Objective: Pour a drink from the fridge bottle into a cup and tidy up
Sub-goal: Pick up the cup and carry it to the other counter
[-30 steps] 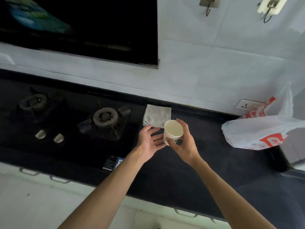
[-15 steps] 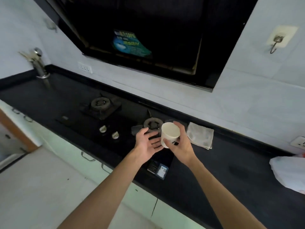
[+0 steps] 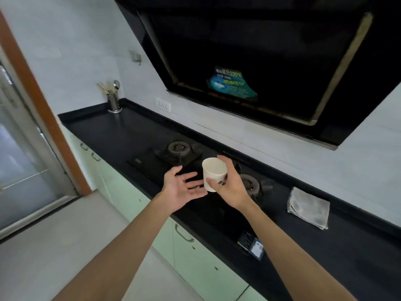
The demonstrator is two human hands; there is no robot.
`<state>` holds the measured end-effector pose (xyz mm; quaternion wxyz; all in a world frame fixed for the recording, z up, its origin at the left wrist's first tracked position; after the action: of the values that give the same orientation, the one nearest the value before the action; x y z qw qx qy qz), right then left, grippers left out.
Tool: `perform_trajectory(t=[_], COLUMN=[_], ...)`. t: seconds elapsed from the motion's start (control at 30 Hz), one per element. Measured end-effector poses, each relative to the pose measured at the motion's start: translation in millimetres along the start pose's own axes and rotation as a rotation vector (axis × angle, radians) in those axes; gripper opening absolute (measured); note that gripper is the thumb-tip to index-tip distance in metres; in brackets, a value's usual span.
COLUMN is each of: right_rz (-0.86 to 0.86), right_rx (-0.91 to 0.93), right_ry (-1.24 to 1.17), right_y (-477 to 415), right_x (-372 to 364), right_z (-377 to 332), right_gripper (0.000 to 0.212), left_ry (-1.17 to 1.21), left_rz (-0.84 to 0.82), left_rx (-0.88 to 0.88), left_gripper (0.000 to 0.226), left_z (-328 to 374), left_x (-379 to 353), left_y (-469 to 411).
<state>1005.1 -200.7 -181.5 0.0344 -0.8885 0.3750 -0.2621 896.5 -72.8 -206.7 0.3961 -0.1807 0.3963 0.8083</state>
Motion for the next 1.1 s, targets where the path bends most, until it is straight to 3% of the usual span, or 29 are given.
perform_trajectory(t=[0.5, 1.1], right_rz=[-0.189, -0.377], right_rx=[0.085, 0.165], right_ry=[-0.155, -0.193], right_y=[-66.1, -225.9], right_x=[-120.6, -226.8], right_z=[-45.8, -55.7], right_gripper=[0.076, 0.073], left_ry=[0.111, 0.197], left_rz=[0.134, 0.312], left_rx=[-0.247, -0.391], left_gripper=[0.052, 0.047], left_z=[77.1, 203.1], left_x=[91.5, 154.7], left_y=[12.1, -66.5])
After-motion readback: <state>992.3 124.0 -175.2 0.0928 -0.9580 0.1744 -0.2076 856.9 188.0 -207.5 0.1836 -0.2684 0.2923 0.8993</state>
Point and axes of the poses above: each hand's wrist, its own y-axis away from the middle knuckle, its own x-axis out of the back of the hand, z = x × y, the point moved 4 cm from there along -y, towards the middle knuckle, and after that the axes turned 2 degrees about -y, right-handed, at the moved point
